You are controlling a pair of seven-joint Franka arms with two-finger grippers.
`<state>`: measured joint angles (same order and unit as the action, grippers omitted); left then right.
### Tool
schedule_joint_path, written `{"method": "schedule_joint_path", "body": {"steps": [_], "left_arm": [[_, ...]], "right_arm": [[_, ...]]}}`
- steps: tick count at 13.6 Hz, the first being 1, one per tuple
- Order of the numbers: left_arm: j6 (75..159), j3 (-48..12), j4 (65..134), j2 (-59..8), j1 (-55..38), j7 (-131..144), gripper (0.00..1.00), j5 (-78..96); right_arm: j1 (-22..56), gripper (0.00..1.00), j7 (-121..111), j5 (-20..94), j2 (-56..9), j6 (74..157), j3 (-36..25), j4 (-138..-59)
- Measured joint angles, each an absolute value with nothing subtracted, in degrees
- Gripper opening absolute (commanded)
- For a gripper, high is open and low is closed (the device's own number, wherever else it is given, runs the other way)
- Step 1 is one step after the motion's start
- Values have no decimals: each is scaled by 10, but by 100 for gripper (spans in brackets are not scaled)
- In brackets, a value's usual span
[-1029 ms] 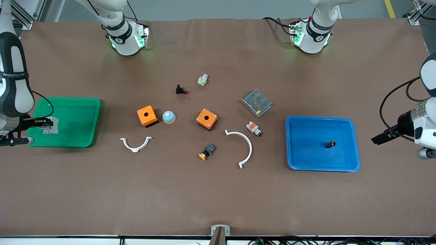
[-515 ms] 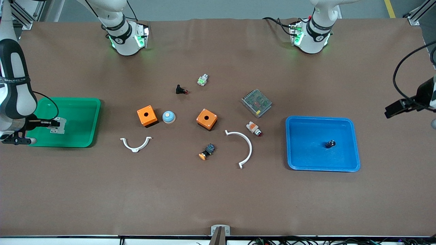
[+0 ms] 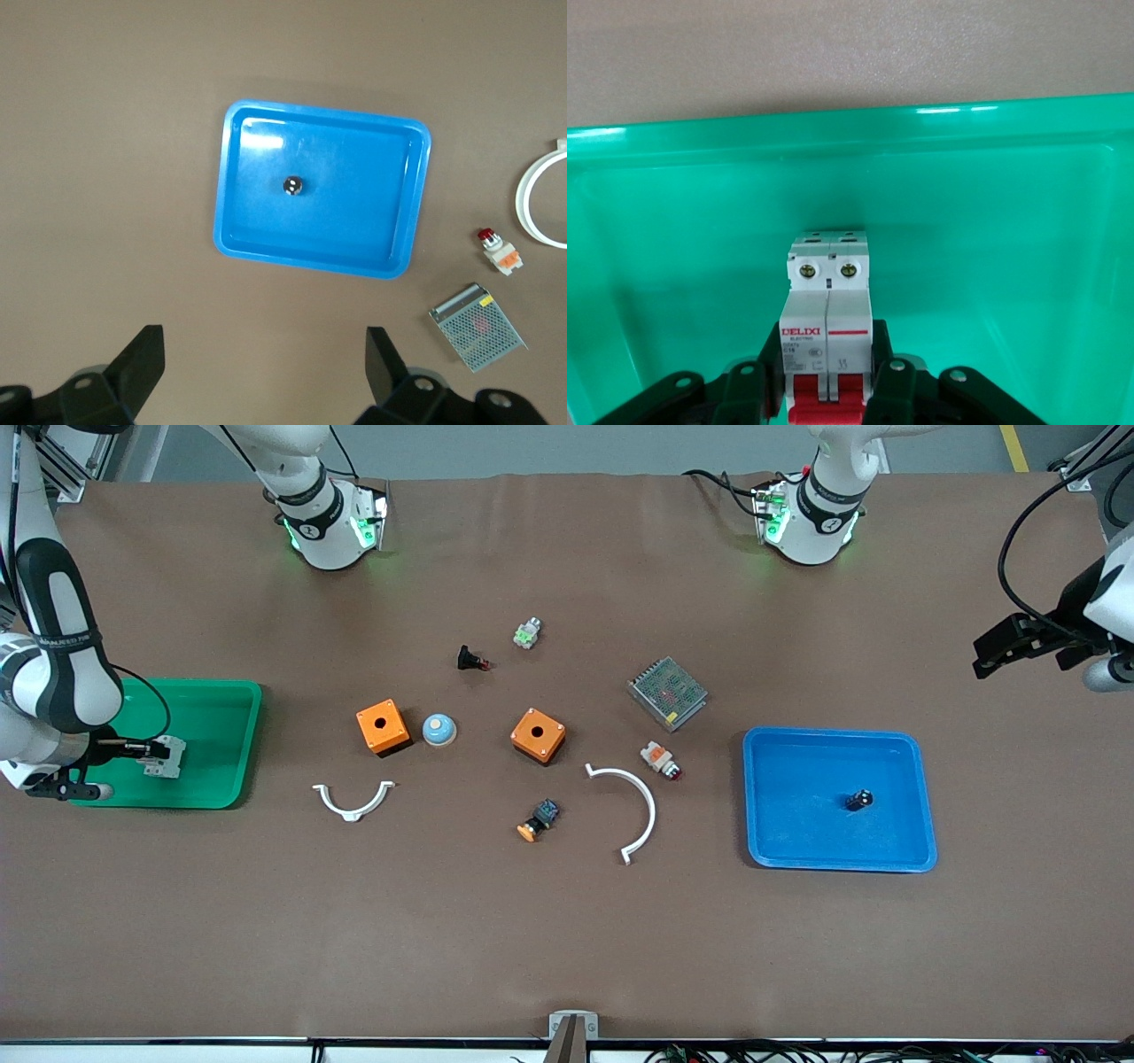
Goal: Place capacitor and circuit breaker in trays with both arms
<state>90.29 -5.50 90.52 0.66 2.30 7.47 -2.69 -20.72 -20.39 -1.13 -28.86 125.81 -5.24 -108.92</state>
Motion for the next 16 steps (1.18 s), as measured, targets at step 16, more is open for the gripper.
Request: {"method": "schedule_joint_path", "body": {"steps": [16], "left_arm": [[901,-46,916,18,13,73,100,-24]], "right_arm": [[4,98,78,-9,26,944,-26,-1076]]}}
